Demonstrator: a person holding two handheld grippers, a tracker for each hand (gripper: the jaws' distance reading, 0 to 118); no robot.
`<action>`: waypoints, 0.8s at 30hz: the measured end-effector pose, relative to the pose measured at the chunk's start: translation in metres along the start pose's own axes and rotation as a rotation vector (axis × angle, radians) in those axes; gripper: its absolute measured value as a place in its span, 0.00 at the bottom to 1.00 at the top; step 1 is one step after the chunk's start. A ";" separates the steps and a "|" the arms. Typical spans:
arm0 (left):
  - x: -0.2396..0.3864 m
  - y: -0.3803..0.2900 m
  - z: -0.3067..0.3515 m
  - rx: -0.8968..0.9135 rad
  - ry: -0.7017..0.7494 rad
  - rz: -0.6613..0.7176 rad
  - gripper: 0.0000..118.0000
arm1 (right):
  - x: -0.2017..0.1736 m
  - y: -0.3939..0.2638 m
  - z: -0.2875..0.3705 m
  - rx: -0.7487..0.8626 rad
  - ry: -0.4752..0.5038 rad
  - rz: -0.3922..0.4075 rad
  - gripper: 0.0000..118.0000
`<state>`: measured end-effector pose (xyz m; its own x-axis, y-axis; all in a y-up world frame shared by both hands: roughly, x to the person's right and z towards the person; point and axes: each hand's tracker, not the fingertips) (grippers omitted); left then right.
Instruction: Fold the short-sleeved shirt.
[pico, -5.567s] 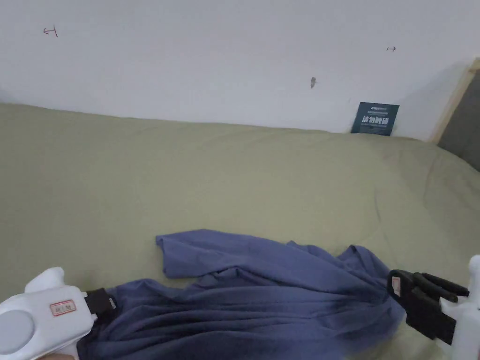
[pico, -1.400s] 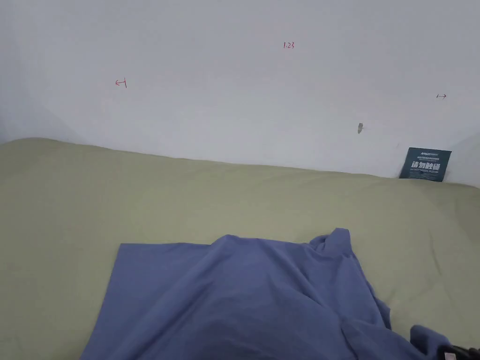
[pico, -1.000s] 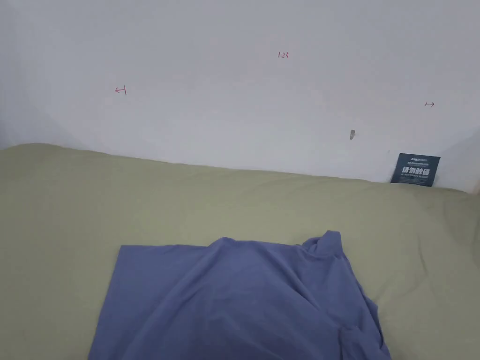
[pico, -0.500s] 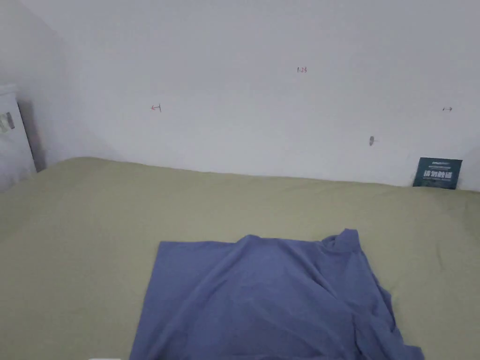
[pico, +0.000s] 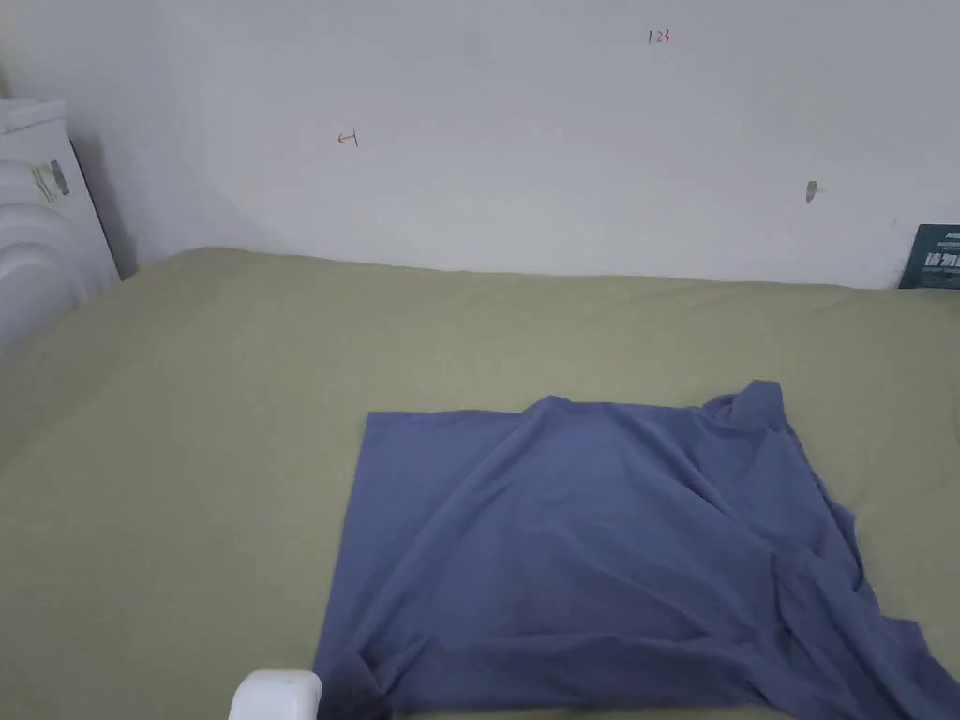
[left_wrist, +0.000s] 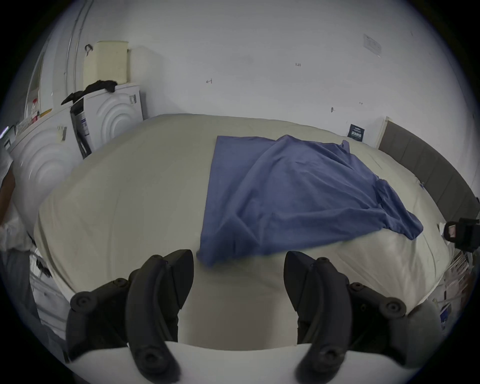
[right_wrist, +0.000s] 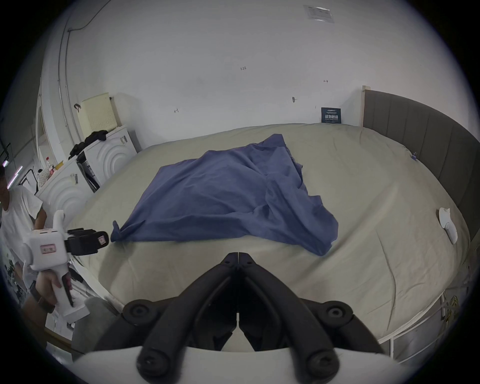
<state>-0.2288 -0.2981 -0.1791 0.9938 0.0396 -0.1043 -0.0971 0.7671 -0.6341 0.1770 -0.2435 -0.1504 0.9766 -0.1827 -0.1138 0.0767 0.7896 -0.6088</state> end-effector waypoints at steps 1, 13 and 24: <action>0.000 0.003 -0.007 0.014 0.007 -0.014 0.66 | 0.002 0.002 0.001 0.005 0.003 -0.005 0.01; 0.010 0.018 -0.066 -0.100 -0.008 0.070 0.05 | 0.059 0.015 -0.026 -0.028 -0.167 -0.061 0.15; -0.017 0.024 -0.070 -0.113 -0.064 0.122 0.05 | 0.129 0.046 -0.140 -0.188 -0.199 -0.029 0.72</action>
<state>-0.2520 -0.3253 -0.2460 0.9753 0.1711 -0.1394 -0.2192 0.6776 -0.7020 0.2785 -0.3127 -0.3026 0.9962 -0.0707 0.0510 0.0850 0.6598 -0.7467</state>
